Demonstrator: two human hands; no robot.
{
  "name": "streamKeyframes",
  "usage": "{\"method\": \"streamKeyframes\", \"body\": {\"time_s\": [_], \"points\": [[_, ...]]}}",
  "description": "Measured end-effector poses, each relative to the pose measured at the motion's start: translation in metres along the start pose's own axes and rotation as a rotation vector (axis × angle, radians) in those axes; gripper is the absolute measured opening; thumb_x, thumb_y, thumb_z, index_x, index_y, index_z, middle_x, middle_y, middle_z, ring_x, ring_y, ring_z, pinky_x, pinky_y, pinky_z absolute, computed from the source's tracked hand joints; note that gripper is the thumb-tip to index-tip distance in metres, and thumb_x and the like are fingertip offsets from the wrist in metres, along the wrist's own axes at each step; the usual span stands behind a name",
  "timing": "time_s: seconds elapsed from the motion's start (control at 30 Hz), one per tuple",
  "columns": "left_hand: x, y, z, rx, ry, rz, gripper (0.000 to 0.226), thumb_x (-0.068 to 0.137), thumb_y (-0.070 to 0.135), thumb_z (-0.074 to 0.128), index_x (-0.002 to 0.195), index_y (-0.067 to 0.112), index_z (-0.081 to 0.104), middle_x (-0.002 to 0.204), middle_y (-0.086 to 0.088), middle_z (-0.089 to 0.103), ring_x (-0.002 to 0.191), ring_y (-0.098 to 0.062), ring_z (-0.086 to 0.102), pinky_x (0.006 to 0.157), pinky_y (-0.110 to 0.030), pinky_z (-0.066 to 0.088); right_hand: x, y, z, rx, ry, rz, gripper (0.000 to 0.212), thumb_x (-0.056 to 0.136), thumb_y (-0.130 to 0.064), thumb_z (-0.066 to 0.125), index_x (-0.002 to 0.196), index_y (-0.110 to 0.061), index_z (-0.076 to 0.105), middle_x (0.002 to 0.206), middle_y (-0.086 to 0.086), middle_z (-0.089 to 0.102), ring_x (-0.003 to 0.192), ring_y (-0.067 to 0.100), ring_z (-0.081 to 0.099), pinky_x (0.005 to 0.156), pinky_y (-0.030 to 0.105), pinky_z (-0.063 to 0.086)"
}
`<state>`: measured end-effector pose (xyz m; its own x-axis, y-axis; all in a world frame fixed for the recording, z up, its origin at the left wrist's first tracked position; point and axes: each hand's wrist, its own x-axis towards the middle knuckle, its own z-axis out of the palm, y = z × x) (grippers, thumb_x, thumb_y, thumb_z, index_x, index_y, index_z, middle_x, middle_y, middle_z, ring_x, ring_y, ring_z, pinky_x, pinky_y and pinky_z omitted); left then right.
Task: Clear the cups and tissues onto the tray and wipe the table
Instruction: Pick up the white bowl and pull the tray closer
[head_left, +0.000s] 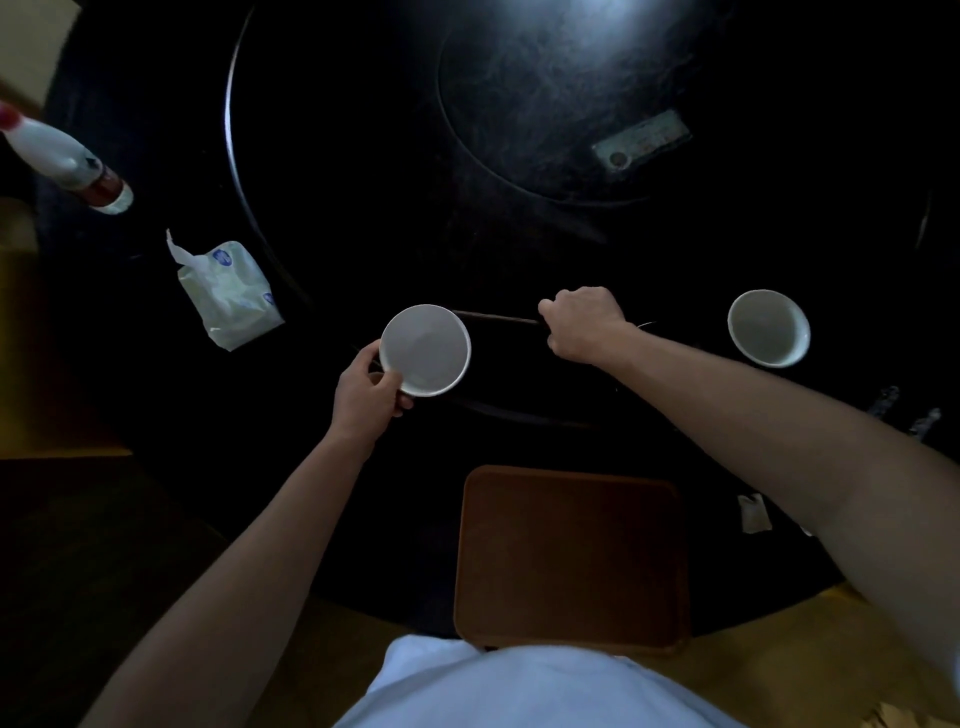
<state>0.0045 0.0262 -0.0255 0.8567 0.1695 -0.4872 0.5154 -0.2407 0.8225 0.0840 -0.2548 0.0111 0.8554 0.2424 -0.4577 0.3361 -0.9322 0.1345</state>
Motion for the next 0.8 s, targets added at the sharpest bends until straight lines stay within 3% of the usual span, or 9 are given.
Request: {"method": "streamKeyframes", "body": {"time_s": [0.27,0.57,0.8], "points": [[-0.007,0.004,-0.002,-0.008,0.000,0.004,0.044,0.095,0.004,0.052,0.134,0.022,0.056,0.082,-0.014,0.069,0.058,-0.017,0.063,0.058,-0.033,0.053,-0.008,0.006,-0.004,0.042,0.114,0.036,0.019,0.087,-0.004,0.055,0.086,-0.017,0.041,0.081,0.004,0.053,0.064,0.022,0.051,0.057,0.036,0.048],[-0.036,0.027,0.000,-0.085,0.020,0.061,0.040,0.094,0.004,0.055,0.131,0.020,0.056,0.079,-0.016,0.068,0.054,-0.015,0.060,0.053,-0.030,0.049,-0.037,0.026,-0.021,0.120,0.457,0.067,0.013,0.083,0.002,0.057,0.089,-0.009,0.056,0.079,0.011,0.061,0.063,0.032,0.063,0.052,0.030,0.035],[-0.081,0.029,0.008,-0.143,0.002,0.100,0.039,0.094,0.001,0.054,0.129,0.017,0.056,0.073,-0.013,0.067,0.051,-0.015,0.058,0.051,-0.029,0.046,-0.106,0.033,-0.029,0.202,0.564,0.003,0.008,0.079,-0.004,0.057,0.087,-0.005,0.059,0.072,0.013,0.064,0.061,0.035,0.064,0.053,0.030,0.038]]}}
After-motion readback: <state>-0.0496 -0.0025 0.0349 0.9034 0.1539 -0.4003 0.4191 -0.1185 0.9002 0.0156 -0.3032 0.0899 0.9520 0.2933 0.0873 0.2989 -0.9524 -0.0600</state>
